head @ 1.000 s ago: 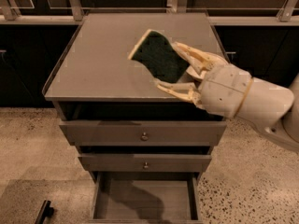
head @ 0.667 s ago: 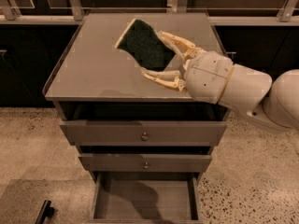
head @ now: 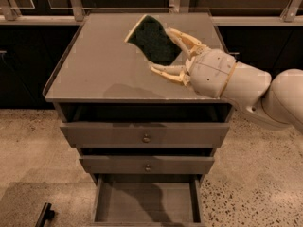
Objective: Pick sponge from bottom drawer and place on counter
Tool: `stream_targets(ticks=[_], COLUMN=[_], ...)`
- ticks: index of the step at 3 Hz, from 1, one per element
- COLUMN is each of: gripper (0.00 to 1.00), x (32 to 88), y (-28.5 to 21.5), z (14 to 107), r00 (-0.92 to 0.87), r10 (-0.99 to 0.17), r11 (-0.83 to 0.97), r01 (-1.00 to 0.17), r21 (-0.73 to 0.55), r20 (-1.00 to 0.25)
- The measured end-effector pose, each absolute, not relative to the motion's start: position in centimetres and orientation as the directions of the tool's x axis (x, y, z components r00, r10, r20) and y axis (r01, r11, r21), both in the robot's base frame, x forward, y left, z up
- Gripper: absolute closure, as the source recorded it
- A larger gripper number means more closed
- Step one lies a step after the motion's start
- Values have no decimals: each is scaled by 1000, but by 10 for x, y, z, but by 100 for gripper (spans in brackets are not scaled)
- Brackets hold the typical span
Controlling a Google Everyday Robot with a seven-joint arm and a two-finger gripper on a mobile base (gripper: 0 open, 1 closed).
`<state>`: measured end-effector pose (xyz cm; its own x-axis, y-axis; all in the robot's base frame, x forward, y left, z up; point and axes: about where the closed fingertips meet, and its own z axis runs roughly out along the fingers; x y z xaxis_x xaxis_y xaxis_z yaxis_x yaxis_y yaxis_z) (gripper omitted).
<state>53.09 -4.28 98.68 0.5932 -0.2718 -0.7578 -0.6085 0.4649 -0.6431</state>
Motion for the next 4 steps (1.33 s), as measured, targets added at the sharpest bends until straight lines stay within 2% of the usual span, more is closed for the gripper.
stream_targets(ticks=[2, 3, 4], gripper=[100, 100, 100], x=[586, 611, 632], y=[-72, -71, -55], z=[968, 955, 951], r00=[547, 491, 414], r10=[-220, -195, -219], r11=[566, 570, 503], r01=[-603, -648, -728], r21=[-562, -505, -466], r20=[-808, -849, -884])
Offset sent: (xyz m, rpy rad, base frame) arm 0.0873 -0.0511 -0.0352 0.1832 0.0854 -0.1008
